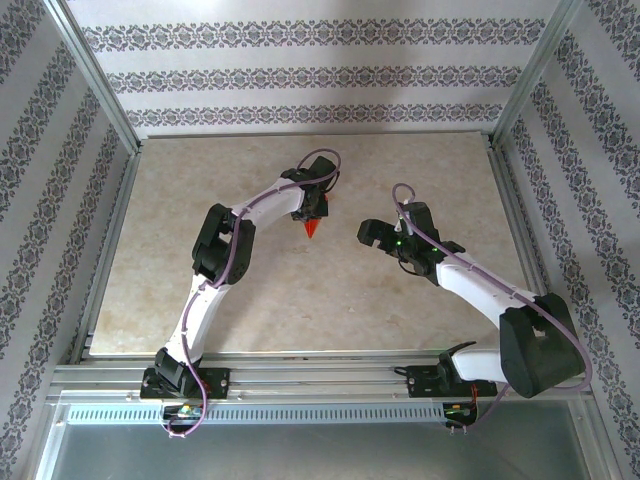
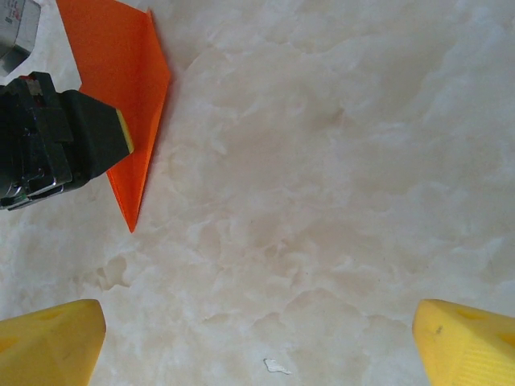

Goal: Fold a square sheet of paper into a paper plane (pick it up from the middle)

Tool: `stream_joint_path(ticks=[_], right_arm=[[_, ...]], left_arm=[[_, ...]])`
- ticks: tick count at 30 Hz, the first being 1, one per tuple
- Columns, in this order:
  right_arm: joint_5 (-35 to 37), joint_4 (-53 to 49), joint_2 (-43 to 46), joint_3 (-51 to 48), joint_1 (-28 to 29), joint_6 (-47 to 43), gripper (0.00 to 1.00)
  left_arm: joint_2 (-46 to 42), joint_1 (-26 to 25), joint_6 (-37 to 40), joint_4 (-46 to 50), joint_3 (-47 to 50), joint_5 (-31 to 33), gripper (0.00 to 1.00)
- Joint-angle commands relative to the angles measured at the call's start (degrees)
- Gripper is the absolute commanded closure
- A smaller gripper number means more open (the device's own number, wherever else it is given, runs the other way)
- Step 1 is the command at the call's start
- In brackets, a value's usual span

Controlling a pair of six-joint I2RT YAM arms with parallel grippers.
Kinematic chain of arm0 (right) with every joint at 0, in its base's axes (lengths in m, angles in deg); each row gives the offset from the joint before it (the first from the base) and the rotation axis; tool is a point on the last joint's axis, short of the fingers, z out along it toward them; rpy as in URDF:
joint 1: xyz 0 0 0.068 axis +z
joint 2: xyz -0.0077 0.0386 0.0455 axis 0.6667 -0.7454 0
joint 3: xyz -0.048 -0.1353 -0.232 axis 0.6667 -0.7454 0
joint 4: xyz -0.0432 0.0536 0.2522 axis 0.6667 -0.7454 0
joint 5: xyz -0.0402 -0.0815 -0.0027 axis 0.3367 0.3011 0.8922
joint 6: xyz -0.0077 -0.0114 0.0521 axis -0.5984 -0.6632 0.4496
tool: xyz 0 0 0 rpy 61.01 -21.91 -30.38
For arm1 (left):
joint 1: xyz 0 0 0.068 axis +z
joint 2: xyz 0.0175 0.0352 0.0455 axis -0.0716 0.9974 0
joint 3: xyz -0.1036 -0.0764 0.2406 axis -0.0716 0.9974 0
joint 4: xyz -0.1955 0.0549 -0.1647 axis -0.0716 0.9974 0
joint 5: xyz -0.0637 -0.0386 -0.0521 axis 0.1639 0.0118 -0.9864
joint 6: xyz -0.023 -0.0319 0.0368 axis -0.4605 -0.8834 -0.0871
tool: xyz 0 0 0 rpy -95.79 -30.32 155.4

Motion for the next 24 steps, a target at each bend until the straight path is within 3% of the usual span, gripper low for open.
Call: stream_joint_path(ticks=[1, 8, 19, 24], right_arm=[[1.1, -0.3, 0.2, -0.7, -0.5, -0.7, 0.02], [1.0, -0.2, -0.1, -0.7, -0.5, -0.4, 0.02], [1.1, -0.5, -0.1, 0.2, -0.5, -0.4, 0.02], [1.9, -1.4, 1.0, 1.0, -0.5, -0.7, 0.02]], left_arm=[[1.8, 0.6, 1.3, 3.3, -2.0, 1.2, 0.8], [2.8, 0.6, 1.1, 4.5, -2.7, 1.7, 0.69], [3.3, 0.6, 0.4, 5.4, -4.4, 1.8, 0.62], [-0.5, 0.4, 1.2, 5.5, -5.9, 0.1, 0.55]])
